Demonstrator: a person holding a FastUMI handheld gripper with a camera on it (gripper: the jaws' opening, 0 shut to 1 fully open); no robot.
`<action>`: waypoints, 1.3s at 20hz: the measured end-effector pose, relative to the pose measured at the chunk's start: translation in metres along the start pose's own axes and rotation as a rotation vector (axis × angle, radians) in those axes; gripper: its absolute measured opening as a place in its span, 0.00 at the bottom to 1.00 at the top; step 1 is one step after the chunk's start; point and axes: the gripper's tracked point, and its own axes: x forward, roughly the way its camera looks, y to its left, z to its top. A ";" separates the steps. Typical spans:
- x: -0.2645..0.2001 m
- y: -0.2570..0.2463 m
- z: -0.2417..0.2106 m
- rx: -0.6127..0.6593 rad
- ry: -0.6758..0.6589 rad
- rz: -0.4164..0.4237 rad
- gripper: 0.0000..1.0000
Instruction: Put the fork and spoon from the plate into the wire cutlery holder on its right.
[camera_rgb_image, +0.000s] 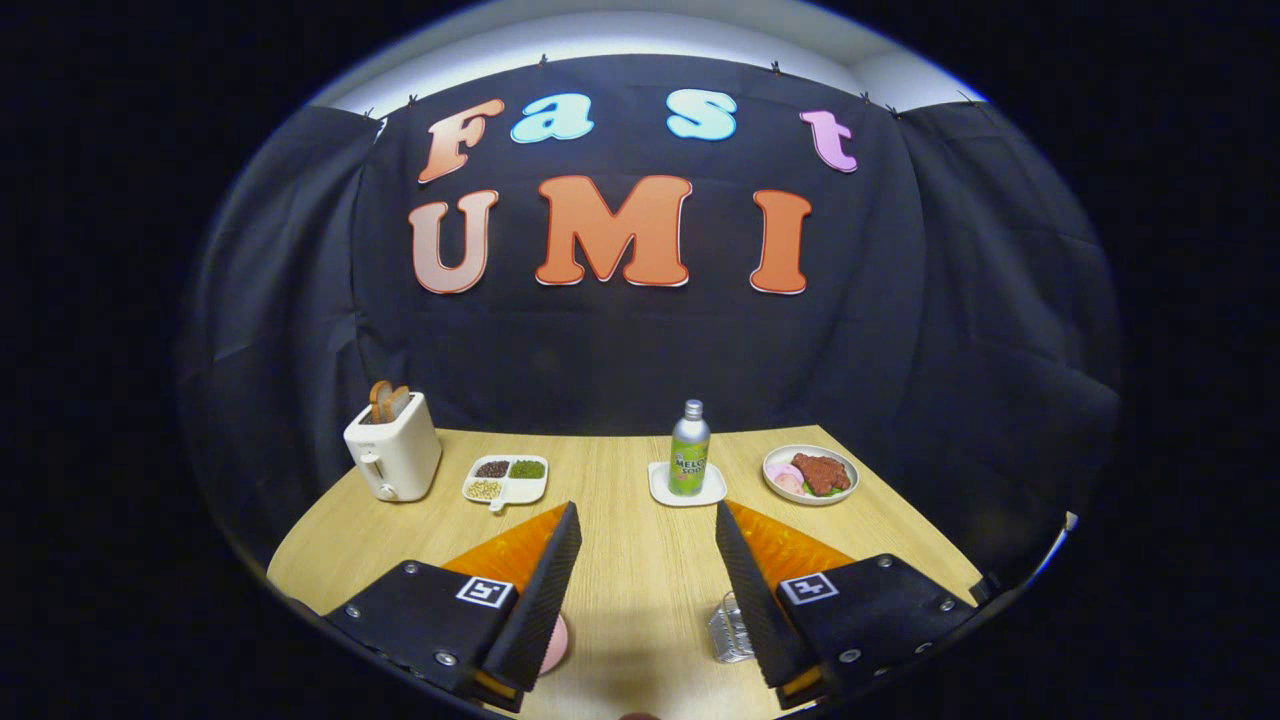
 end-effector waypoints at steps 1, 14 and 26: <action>-0.003 0.014 -0.002 0.009 -0.004 0.010 0.84; 0.010 0.153 -0.115 0.040 0.204 0.161 0.88; 0.014 0.208 -0.236 -0.032 0.521 0.228 0.76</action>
